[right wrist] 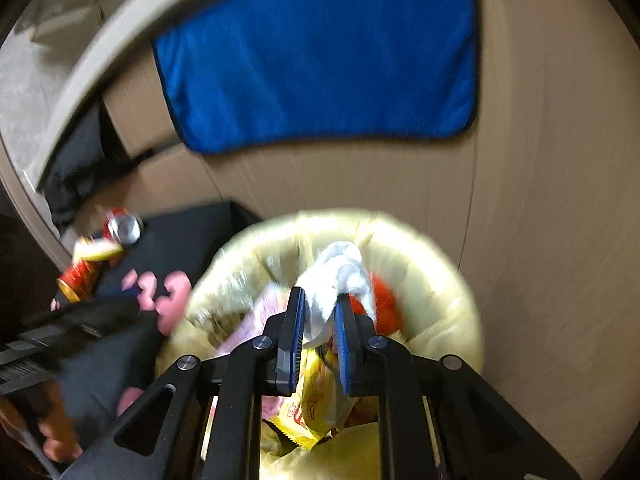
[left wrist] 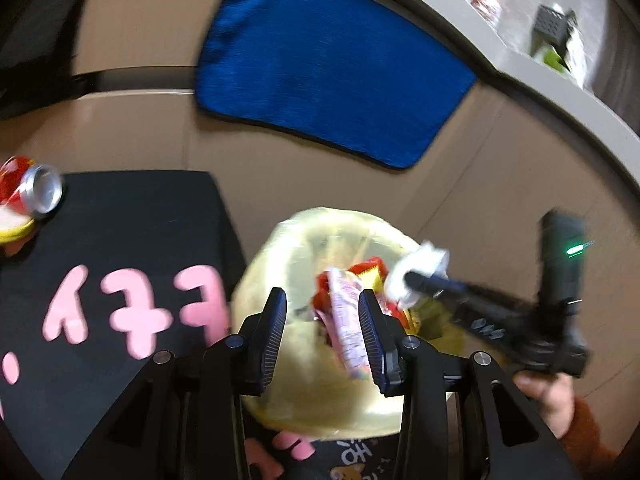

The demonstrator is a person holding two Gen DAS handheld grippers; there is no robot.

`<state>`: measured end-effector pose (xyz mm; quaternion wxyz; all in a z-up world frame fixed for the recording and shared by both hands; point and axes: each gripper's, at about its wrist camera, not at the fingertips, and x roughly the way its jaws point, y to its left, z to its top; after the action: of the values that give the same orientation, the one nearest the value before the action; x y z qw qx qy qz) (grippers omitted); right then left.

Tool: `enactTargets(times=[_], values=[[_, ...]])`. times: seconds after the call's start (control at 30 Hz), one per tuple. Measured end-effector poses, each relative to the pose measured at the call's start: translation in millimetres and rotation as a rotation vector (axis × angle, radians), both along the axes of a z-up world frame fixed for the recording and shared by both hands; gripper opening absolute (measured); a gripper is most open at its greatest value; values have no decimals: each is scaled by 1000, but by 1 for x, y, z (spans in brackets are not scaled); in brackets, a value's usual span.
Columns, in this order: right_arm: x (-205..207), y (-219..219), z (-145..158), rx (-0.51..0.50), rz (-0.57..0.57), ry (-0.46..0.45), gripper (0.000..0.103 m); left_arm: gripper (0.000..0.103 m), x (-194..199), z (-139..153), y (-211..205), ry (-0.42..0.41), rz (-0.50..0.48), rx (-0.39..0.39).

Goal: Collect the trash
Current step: 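Open both tools to drop the tissue and wrapper into the trash bag, then move both tools back over the remaining cups and can on the table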

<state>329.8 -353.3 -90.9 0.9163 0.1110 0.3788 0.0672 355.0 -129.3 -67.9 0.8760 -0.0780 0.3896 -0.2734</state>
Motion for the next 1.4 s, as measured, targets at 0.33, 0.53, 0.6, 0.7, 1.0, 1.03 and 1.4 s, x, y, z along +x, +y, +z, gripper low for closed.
enactTargets(times=[0.33, 0.53, 0.6, 0.7, 1.0, 1.03, 1.4], values=[[19, 23, -40, -76, 12, 168, 17, 39, -15, 11, 73, -33, 118, 6], [15, 32, -31, -88, -16, 167, 40, 39, -19, 3, 103, -9, 177, -22], [10, 33, -27, -102, -27, 167, 40, 39, -22, 4, 112, -14, 189, -23], [0, 34, -19, -132, -43, 153, 40, 39, -29, 5, 128, -20, 203, -24], [-34, 62, 40, -201, -57, 22, 44, 39, -53, 7, 195, -32, 302, -70], [-37, 68, 48, -198, -53, 5, 44, 40, -56, 8, 202, -35, 311, -77], [-70, 181, 103, -201, 96, -151, 44, 40, -90, 18, 283, -98, 401, -97]])
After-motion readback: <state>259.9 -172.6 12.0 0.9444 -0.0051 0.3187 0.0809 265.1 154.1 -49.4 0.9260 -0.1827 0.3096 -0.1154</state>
